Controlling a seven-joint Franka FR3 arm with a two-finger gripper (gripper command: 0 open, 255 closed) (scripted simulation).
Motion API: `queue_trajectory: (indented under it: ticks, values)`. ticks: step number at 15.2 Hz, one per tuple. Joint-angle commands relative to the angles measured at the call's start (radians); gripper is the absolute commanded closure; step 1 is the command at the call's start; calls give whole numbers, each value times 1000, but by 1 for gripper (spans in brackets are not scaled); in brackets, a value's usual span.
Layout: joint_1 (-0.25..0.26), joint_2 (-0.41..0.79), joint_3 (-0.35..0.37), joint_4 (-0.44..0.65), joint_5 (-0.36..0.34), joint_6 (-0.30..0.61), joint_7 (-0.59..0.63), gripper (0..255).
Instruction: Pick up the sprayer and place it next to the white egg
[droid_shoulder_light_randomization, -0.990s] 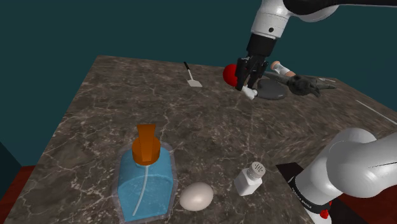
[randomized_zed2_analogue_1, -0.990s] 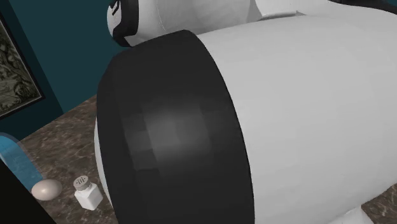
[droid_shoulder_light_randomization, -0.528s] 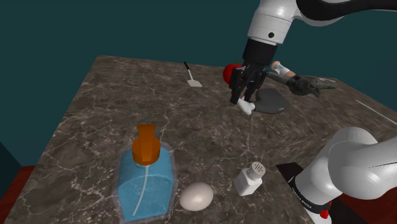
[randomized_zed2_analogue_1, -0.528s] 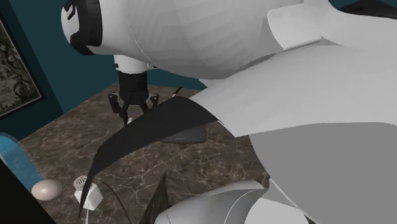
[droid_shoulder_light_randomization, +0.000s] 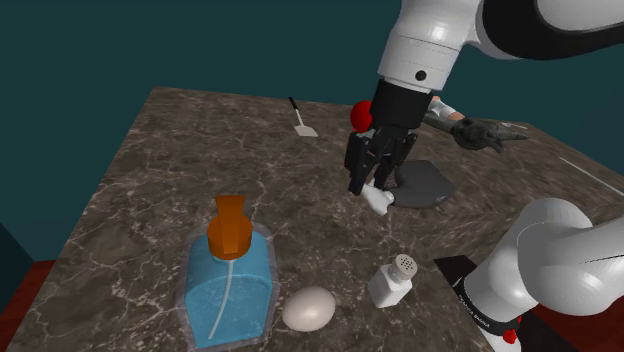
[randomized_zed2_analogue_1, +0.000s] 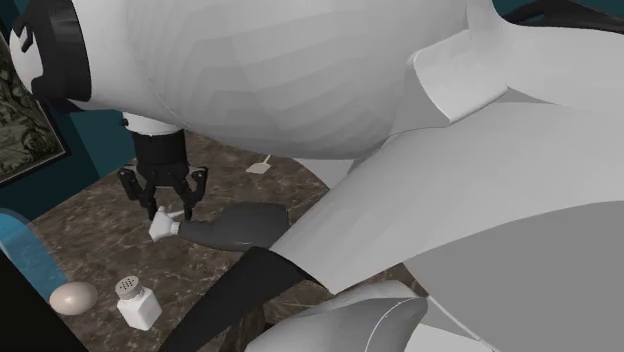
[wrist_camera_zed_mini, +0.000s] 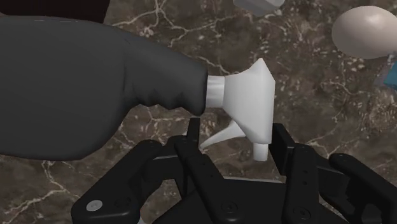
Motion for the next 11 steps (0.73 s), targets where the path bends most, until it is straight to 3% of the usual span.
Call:
queue_trajectory:
  ticks: [1, 11]
  values:
    - [3, -2, 7, -27, 6, 26, -1, 255]
    - [10, 16, 34, -146, 31, 162, -22, 255]
